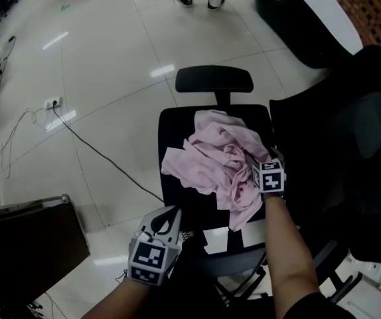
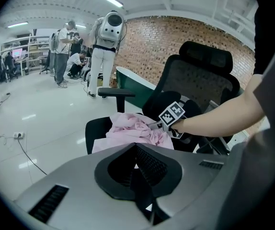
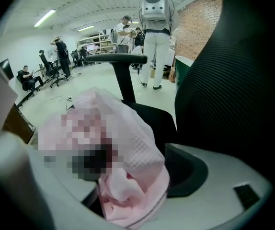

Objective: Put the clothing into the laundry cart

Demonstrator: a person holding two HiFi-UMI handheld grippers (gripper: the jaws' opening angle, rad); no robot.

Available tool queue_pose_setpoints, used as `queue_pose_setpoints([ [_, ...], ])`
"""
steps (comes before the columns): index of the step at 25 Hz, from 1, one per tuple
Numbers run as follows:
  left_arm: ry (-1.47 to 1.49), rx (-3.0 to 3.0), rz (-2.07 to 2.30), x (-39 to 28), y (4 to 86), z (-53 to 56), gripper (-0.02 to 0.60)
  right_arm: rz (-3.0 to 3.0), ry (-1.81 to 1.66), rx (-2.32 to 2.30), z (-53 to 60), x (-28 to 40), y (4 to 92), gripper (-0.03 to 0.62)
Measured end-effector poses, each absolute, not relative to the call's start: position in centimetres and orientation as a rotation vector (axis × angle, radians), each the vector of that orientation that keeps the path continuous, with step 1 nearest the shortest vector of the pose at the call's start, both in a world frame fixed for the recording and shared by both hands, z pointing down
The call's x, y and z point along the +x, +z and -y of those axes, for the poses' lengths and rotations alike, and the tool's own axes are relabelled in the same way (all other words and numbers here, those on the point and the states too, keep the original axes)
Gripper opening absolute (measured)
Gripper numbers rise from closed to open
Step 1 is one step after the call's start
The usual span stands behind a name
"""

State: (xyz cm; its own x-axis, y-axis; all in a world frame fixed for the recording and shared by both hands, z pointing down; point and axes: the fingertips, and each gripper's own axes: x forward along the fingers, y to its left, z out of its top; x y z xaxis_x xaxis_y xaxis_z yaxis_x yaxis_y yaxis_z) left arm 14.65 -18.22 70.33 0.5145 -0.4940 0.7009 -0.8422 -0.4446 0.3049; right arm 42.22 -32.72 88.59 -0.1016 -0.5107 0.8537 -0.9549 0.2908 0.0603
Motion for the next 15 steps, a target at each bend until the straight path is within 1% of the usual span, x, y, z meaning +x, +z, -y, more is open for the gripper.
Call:
queue_pose_setpoints([
  [8, 0.714, 2.1, 1.086, 14.0, 70.5, 17.5, 0.0, 1.753, 0.791, 1.252, 33.1, 40.7, 92.2, 0.388],
  [9, 0.719, 2.096, 1.087, 13.9, 70.5, 17.2, 0.0, 1.756, 0.813, 1.239, 32.9, 40.3, 92.4, 0.341],
  [10, 0.725, 2.093, 1.089, 13.7, 70.6, 17.1, 0.0, 1.758, 0.823, 1.226, 32.7, 39.9, 92.6, 0.261],
  [11, 0.731, 2.091, 1.093, 13.6, 70.7, 16.9, 0.0, 1.758, 0.815, 1.213, 32.6, 39.4, 92.5, 0.161],
  [12, 0.733, 2.089, 1.099, 13.4, 70.8, 16.9, 0.0, 1.757, 0.793, 1.199, 32.4, 38.9, 92.4, 0.08],
  [13, 0.732, 2.086, 1.104, 13.3, 70.8, 16.9, 0.0, 1.756, 0.77, 1.188, 32.3, 38.5, 92.2, 0.056],
  [15, 0.723, 2.083, 1.112, 13.2, 70.7, 17.1, 0.0, 1.768, 0.763, 1.184, 32.2, 37.9, 91.5, 0.044],
])
